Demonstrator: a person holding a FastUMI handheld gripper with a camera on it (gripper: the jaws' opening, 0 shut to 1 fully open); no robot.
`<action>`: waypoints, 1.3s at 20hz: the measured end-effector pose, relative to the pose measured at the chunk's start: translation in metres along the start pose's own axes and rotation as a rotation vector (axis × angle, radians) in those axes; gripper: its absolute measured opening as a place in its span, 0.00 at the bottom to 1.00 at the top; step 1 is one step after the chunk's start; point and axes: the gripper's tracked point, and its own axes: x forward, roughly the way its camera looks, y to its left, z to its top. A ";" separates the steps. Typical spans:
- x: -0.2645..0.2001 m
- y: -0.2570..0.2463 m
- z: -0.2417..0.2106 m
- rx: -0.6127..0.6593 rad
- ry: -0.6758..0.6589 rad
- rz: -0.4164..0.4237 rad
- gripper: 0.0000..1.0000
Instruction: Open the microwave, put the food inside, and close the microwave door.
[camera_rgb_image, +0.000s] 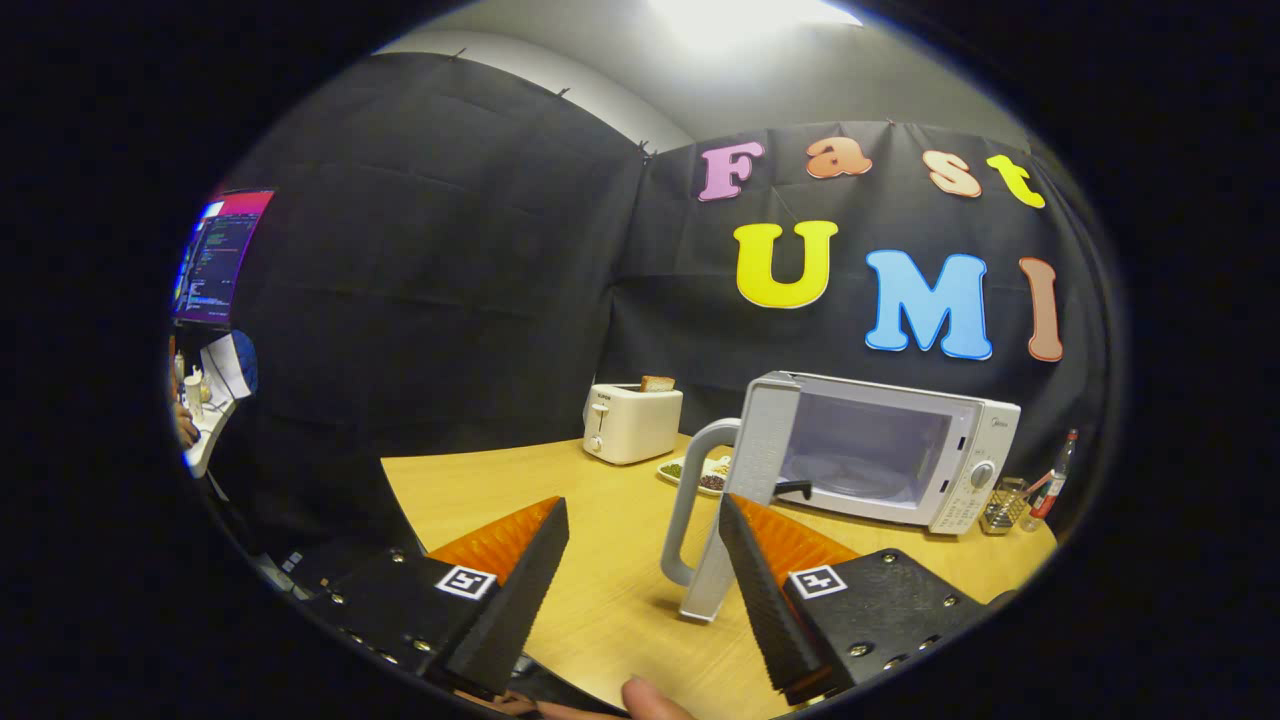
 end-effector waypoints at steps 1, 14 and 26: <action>-0.012 -0.012 -0.009 -0.009 0.011 0.011 0.97; -0.117 -0.145 -0.092 0.057 0.078 -0.113 0.96; -0.122 -0.179 -0.180 0.104 0.298 -0.161 0.97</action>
